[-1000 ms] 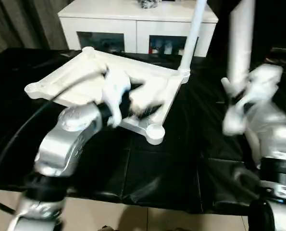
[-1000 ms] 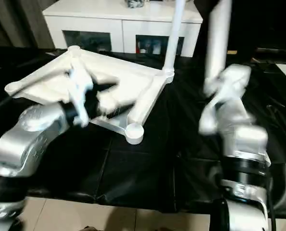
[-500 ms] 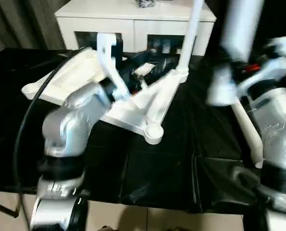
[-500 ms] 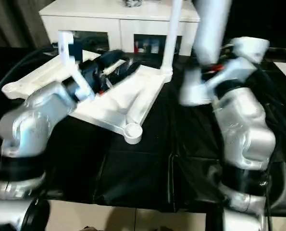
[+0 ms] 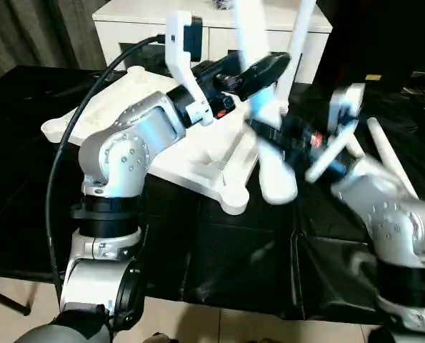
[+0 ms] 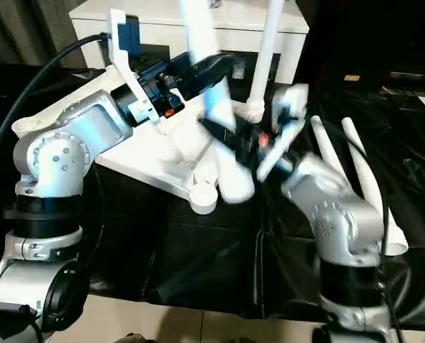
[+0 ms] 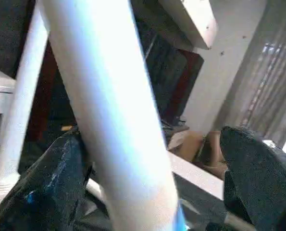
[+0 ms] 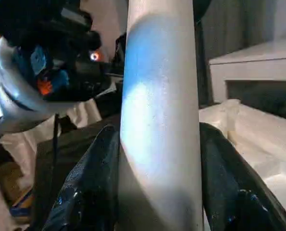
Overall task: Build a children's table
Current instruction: Pick table leg
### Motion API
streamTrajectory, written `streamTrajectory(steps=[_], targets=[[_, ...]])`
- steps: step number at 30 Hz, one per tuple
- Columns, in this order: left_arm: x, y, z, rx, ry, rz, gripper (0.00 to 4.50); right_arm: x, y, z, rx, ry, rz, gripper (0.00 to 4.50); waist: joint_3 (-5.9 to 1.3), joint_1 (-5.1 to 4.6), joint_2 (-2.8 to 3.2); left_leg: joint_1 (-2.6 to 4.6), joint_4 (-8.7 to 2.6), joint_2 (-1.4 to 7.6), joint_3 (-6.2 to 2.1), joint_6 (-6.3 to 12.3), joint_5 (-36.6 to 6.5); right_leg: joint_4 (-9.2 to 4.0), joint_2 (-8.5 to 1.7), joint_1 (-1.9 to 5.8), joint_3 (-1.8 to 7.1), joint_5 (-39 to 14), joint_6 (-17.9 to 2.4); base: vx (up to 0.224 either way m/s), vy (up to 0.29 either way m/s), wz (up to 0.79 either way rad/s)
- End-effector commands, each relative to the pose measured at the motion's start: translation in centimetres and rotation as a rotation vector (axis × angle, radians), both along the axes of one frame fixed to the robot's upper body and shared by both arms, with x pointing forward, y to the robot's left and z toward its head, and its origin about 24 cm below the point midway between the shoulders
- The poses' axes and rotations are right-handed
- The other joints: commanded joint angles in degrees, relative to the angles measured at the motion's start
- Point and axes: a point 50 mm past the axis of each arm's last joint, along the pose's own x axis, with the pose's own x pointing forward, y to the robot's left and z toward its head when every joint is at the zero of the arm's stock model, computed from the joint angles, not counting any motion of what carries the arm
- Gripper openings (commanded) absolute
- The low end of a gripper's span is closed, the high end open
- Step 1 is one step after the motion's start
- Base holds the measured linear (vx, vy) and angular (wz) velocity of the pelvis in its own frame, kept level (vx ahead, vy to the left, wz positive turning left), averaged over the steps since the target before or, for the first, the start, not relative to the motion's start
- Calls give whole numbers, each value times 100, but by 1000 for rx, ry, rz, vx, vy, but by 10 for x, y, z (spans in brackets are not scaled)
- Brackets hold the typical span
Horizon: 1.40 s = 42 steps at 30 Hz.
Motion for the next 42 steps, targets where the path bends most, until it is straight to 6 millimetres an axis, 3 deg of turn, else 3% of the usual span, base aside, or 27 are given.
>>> streamTrajectory(steps=[1, 11, 12, 16, 18, 40, 42], targets=[[-2, -3, 4, -9, -5, -38, 450, -3, 3, 2, -12, -5, 36, 180, -396, 22, -84, 88, -382, 230, -133, 205, -898, -447, -321, 314, 206, -1608, -1015, 0, 0, 0], [1, 0, -2, -5, 69, -52, 450, -7, 8, -6, -72, 15, 96, 180, -403, 40, -79, 86, -371, 227, -133, 230, -798, -430, -318, 318, 211, -1389, -1076, 0, 0, 0], [1, 0, -2, -4, 71, -60, 421, -7, 8, -6, -79, 16, 101, 180, -402, 41, -79, 91, -374, 230, -134, 226, -821, -429, -319, 316, 208, -1410, -1080, 0, 0, 0], [-2, 2, -2, -2, 72, -99, 408, -8, 9, -9, -91, 25, 116, 180, -393, 43, -78, 91, -380, 232, -138, 197, -885, -434, -320, 316, 209, -1490, -1067, 0, 0, 0], [-3, 2, -2, 3, 73, -105, 369, -7, 9, -9, -92, 26, 117, 180, -391, 44, -75, 95, -382, 233, -138, 183, -898, -439, -323, 312, 209, -1533, -1055, 0, 0, 0], [-5, 17, -8, -57, 133, -96, 187, -6, 6, -9, -89, 20, 100, 180, -392, 43, -54, 103, -387, 236, -142, 136, -951, -438, -322, 312, 210, -1525, -1071, 0, 0, 0], [-2, 17, -8, -32, 122, -63, 180, -3, 6, -9, -84, 24, 78, 250, -392, 42, -54, 100, -390, 236, -145, 130, -951, -435, -318, 312, 210, -1498, -1062, 0, 0, 0]])
